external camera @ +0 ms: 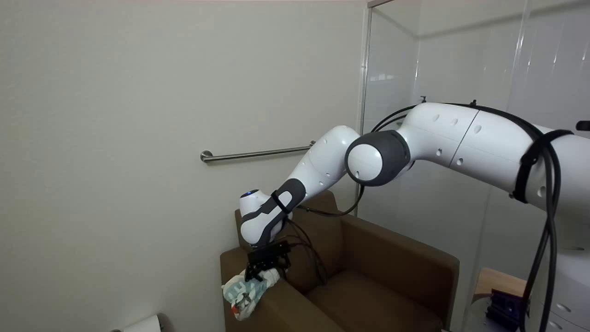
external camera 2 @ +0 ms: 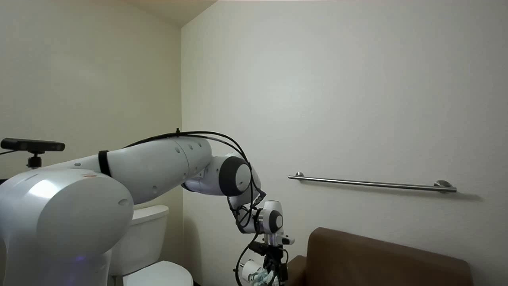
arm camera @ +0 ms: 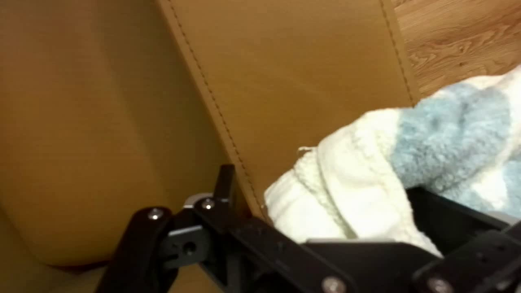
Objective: Use the cloth to wipe the side of the couch
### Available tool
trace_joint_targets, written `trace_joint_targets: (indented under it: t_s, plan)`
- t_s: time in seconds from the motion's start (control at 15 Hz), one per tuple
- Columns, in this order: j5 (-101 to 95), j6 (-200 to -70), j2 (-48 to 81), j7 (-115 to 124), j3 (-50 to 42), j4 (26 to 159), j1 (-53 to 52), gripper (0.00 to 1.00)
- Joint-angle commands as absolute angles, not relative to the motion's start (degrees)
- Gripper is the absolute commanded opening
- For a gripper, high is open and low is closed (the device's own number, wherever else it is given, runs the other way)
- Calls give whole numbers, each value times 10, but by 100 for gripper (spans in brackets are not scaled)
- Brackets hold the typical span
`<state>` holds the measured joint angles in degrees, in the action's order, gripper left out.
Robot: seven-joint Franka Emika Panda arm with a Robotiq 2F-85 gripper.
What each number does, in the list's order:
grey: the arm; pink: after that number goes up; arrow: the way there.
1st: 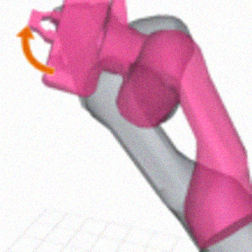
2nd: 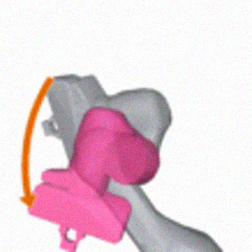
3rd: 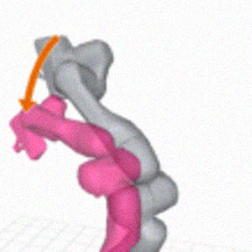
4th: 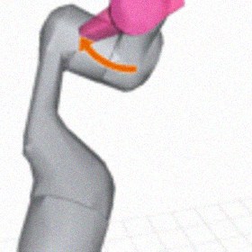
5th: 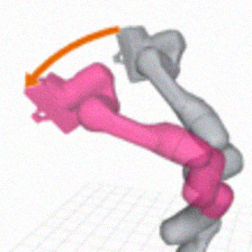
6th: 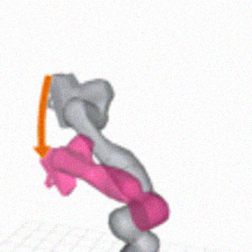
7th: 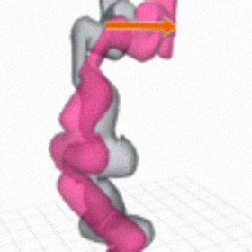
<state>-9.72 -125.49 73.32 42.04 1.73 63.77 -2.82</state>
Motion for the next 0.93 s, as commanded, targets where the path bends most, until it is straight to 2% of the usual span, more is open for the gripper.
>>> trace_joint_targets:
  t_s: [0.0,0.53,0.87]
  plan:
    - [-103,-1272,704,475,-14,694,-30,100]
    - [-102,-1225,703,534,-75,690,-33,100]
    - [-95,-1227,696,508,-73,691,-34,100]
